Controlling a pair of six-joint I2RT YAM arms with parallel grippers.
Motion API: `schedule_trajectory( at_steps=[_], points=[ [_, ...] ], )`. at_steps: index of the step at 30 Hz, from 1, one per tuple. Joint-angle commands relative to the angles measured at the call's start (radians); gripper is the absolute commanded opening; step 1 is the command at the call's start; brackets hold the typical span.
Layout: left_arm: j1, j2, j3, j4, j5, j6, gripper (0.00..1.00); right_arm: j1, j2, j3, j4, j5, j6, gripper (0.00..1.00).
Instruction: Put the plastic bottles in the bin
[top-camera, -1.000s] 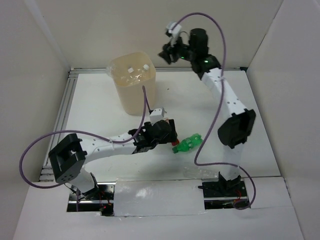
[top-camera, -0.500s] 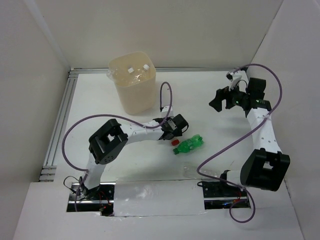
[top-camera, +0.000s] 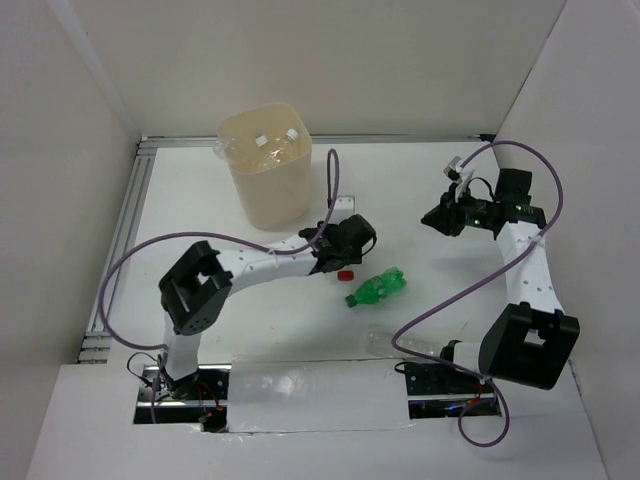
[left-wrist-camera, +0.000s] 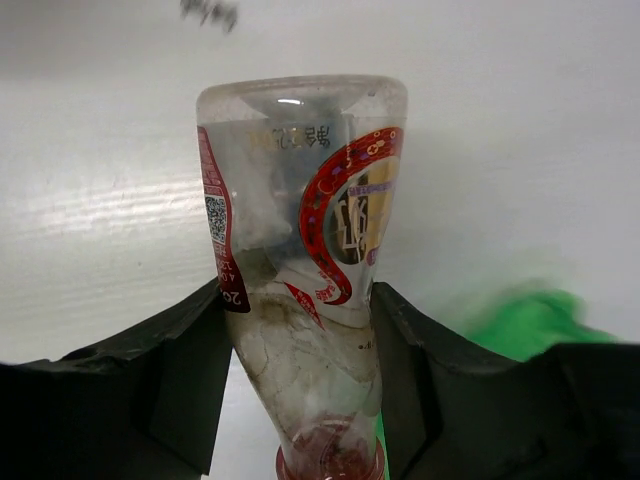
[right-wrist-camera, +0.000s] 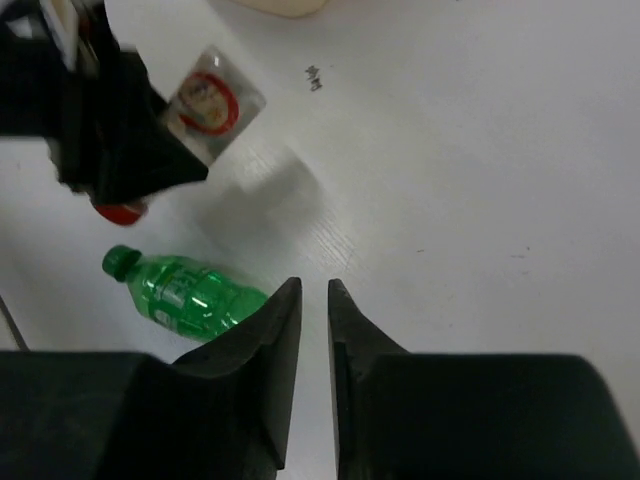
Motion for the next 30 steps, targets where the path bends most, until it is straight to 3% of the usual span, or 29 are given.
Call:
schedule_trajectory(
  at_steps=[1, 4, 5, 7, 18, 22, 23, 27, 29, 30],
  points=[
    [0.016, -0.208, 0.1, 0.153, 0.018, 0.194, 0.28, 0.011, -0.03, -0.013, -0.19, -0.091, -0.281, 0.22],
    [0.088, -0.234, 0.215, 0.165, 0.037, 0.282, 0.28, 0.046, -0.03, -0.068, -0.238, -0.075, -0.441, 0.3],
    [0.135, -0.245, 0.246, 0.165, 0.037, 0.296, 0.28, 0.058, -0.03, -0.078, -0.238, -0.049, -0.441, 0.46],
    [0.21, -0.245, 0.349, 0.165, 0.047, 0.342, 0.28, 0.09, -0.021, -0.087, -0.238, -0.02, -0.441, 0.66],
    [0.462, -0.078, 0.57, 0.041, -0.02, 0.344, 0.4, 0.195, -0.07, -0.139, -0.099, 0.109, -0.302, 0.85],
    [0.491, -0.031, 0.622, 0.02, -0.031, 0.344, 0.55, 0.221, -0.061, -0.139, -0.099, 0.123, -0.361, 0.91],
    [0.491, -0.03, 0.622, 0.02, -0.031, 0.344, 0.68, 0.231, -0.061, -0.139, -0.114, 0.123, -0.39, 0.93],
    [0.522, -0.03, 0.613, 0.02, -0.043, 0.353, 0.92, 0.242, -0.039, -0.139, -0.175, 0.1, -0.603, 0.96],
    [0.536, -0.03, 0.636, 0.02, -0.022, 0.353, 0.97, 0.251, -0.018, -0.139, -0.235, 0.1, -0.684, 0.96],
    [0.536, -0.043, 0.645, 0.029, -0.002, 0.373, 1.0, 0.251, -0.007, -0.139, -0.264, 0.1, -0.805, 0.96]
  ],
)
